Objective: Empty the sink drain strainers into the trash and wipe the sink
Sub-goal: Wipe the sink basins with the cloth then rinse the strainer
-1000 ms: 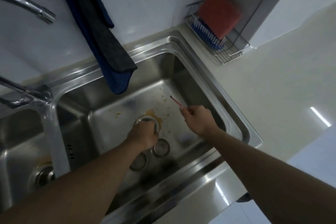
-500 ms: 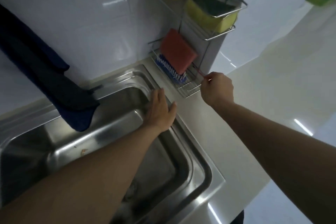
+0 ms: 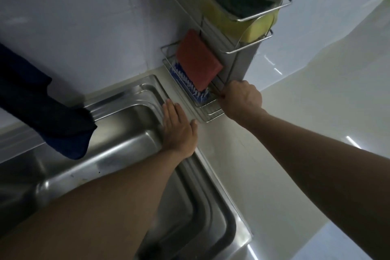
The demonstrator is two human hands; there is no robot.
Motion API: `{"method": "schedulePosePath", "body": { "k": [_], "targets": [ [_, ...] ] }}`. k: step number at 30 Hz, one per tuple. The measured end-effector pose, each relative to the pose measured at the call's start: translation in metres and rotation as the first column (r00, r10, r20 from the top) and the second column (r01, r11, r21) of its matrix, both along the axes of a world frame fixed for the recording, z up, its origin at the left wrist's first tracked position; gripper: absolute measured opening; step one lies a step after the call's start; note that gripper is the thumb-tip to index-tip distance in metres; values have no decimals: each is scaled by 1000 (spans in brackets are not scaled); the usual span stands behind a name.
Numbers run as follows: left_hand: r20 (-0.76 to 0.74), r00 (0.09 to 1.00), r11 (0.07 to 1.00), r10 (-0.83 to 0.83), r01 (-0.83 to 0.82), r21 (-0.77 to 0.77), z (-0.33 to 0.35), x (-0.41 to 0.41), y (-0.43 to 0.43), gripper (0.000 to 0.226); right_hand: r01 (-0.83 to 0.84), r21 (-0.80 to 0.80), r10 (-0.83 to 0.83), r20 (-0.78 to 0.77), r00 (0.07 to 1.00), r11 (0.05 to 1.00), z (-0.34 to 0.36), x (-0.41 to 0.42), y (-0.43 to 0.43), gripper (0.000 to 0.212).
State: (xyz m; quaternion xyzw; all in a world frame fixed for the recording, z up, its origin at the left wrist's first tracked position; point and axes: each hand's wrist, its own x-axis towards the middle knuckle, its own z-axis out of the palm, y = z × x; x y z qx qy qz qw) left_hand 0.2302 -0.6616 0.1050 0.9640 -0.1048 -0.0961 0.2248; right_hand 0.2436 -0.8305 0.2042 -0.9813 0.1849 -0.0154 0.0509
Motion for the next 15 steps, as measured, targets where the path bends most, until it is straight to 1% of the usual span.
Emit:
{"method": "schedulePosePath", "body": {
  "k": [5,8,11,13,15],
  "targets": [
    [-71,997,999,-39,39,1,7,2,4,77,-37,-17,37,-29,999,999,-2,1,-2,18],
    [-180,978,993,-104,111,28,17,6,8,79,-36,-25,36,-36,999,999,1,-5,-2,21],
    [-293,936,975,-196,217,40,28,11,23,81,-45,-37,43,-48,998,998,8,-14,-2,27],
    [-338,905,960,-258,279,15,37,10,40,79,-64,-45,63,-27,998,997,15,-21,-3,28],
    [-379,885,957,-272,288,-13,51,6,58,78,-118,-55,120,41,992,991,22,-28,-3,29]
  ]
}}
